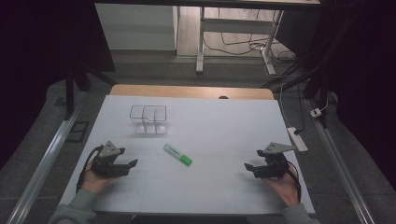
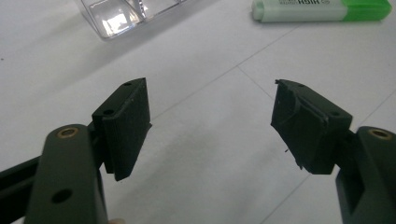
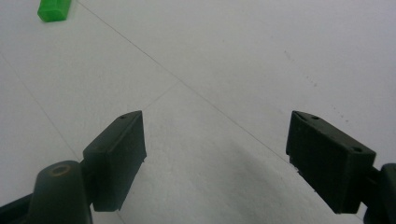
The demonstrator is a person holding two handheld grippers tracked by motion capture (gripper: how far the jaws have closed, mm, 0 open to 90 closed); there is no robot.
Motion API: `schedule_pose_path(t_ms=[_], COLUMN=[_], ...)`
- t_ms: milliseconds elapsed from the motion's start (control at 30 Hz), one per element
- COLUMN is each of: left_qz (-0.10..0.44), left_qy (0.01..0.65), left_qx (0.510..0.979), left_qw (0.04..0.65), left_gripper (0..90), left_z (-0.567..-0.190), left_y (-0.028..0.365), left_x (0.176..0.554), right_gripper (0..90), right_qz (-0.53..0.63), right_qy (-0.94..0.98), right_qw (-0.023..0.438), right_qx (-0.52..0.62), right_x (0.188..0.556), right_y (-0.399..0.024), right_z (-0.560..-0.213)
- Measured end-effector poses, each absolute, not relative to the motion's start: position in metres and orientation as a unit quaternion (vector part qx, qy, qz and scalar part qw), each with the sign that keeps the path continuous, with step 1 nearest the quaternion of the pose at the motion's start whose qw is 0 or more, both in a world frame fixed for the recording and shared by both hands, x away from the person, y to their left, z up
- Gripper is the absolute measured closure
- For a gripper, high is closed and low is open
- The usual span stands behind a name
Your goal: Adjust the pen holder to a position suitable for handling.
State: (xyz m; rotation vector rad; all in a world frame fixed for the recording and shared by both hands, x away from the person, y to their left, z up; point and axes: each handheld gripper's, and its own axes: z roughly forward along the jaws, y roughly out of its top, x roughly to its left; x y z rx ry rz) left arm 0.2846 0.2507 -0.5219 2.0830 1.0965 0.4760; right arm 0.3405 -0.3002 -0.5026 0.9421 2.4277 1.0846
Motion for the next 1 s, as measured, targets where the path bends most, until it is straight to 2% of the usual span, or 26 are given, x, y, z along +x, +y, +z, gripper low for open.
schedule_pose_path(t_ms=[600,1000], left_qz=[0.184,0.185], left_qy=[0.431,0.458], left_qx=[0.811,0.796], left_qw=[0.35,0.35], left_gripper=[28.7,30.5], left_z=[-0.52,-0.52], left_y=[0.25,0.263], left_x=[0.315,0.34], right_gripper=[20.2,20.4], right_qz=[0.379,0.379], right_qy=[0.849,0.848], right_qw=[0.156,0.155], right_qx=[0.334,0.336], right_x=[0.34,0.341], right_y=[-0.3,-0.3], right_z=[-0.504,-0.505])
